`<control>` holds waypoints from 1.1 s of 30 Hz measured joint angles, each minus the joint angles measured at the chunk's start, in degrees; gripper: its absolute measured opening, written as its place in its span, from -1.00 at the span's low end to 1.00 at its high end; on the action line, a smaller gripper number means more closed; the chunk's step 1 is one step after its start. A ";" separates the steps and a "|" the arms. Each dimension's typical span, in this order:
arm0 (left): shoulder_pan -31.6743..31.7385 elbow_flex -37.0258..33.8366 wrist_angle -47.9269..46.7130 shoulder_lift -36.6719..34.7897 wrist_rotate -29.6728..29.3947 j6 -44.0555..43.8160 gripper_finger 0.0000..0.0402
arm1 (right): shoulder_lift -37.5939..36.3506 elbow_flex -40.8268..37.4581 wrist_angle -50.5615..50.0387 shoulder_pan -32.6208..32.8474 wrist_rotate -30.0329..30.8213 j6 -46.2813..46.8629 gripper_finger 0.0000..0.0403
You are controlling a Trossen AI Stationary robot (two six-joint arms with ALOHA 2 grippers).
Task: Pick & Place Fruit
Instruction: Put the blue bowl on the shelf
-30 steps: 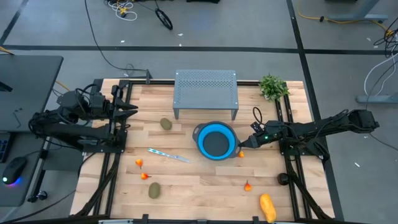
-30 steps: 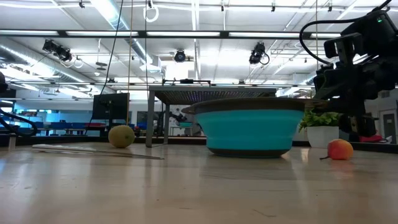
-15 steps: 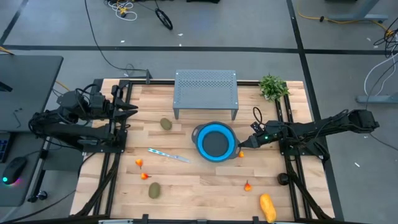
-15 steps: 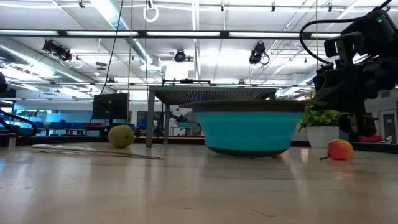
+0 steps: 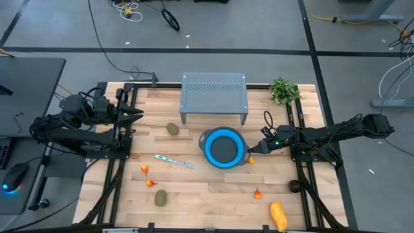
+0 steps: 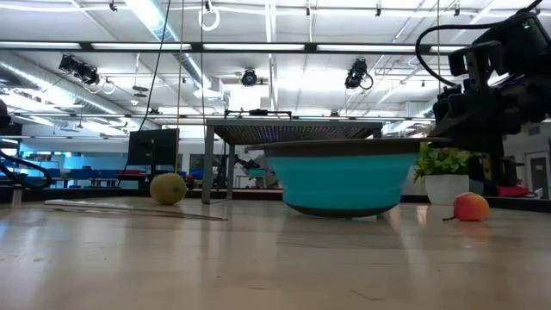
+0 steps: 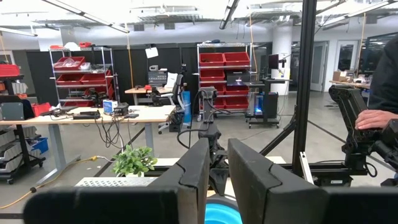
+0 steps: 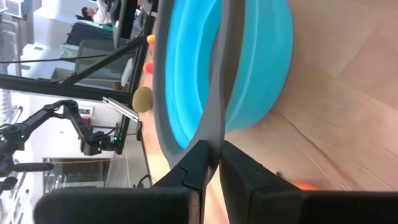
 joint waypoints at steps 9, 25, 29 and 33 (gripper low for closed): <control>-0.01 0.00 0.00 0.00 0.00 0.00 -0.66 | 0.00 0.00 0.31 0.00 -0.02 0.01 -0.88; 0.00 0.00 0.00 0.00 0.00 -0.02 -0.66 | -0.12 0.00 0.89 0.00 0.00 0.00 -0.90; -0.01 0.00 0.00 0.00 0.00 0.00 -0.66 | -0.15 0.00 1.81 0.00 -0.04 -0.28 -0.93; 0.00 0.00 -0.01 0.00 0.00 0.00 -0.66 | -0.17 0.01 1.88 0.00 -0.09 -0.43 -0.95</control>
